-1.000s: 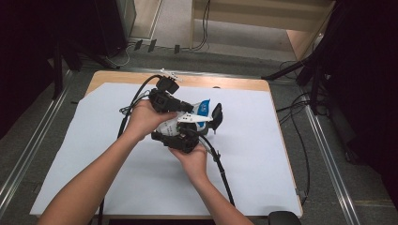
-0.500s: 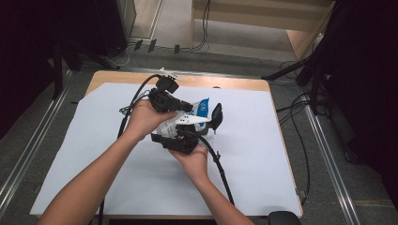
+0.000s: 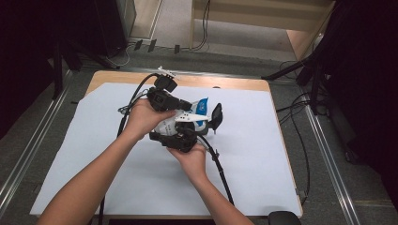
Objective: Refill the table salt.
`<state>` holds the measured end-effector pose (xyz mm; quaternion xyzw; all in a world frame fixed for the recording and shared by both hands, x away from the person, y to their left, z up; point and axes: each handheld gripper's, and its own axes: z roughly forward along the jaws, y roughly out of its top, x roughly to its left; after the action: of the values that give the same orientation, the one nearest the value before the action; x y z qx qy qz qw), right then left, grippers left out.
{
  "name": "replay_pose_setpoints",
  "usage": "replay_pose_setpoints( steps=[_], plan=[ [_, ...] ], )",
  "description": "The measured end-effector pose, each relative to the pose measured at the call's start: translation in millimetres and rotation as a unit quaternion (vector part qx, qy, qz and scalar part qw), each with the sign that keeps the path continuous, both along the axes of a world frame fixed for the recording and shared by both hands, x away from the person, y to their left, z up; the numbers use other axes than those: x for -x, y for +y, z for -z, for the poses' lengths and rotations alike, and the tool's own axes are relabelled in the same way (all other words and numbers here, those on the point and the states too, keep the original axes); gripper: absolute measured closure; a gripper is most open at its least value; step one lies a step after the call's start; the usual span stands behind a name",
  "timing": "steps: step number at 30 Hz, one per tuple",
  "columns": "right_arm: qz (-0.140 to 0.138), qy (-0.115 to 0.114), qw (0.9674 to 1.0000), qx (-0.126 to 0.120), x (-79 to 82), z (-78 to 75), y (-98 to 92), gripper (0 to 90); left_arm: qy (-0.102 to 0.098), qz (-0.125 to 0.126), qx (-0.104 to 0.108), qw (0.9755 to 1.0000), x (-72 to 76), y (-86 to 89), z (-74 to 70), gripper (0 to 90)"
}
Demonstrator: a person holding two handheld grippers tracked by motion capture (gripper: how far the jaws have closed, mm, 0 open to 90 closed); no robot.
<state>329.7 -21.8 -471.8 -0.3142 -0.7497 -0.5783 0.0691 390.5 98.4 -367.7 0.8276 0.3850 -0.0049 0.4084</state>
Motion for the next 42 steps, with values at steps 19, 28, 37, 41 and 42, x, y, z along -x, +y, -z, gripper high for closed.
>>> replay_pose_setpoints(
  steps=[19,28,37,41,42],
  plan=[
    [-0.001,-0.005,1.0,0.008,0.2,-1.2,0.1,66.9,0.008,-0.01,0.01,0.9999,-2.3,1.3,0.0,85.9],
    [-0.003,0.005,1.0,0.0,-1.4,-0.8,-0.4,67.3,0.009,-0.007,0.006,0.9999,-2.7,0.3,0.6,85.6],
    [-0.001,-0.004,0.9998,0.019,-0.7,6.5,-0.2,65.8,0.006,0.006,0.001,1.0,0.5,2.7,3.5,85.2],
    [0.002,-0.015,0.9992,0.038,1.7,11.7,0.8,65.2,0.006,0.007,0.0,1.0,3.0,7.1,8.2,85.1],
    [0.002,-0.016,0.999,0.042,2.1,12.7,1.2,65.1,0.009,0.008,0.002,0.9999,3.6,9.0,9.6,85.1]
  ],
)
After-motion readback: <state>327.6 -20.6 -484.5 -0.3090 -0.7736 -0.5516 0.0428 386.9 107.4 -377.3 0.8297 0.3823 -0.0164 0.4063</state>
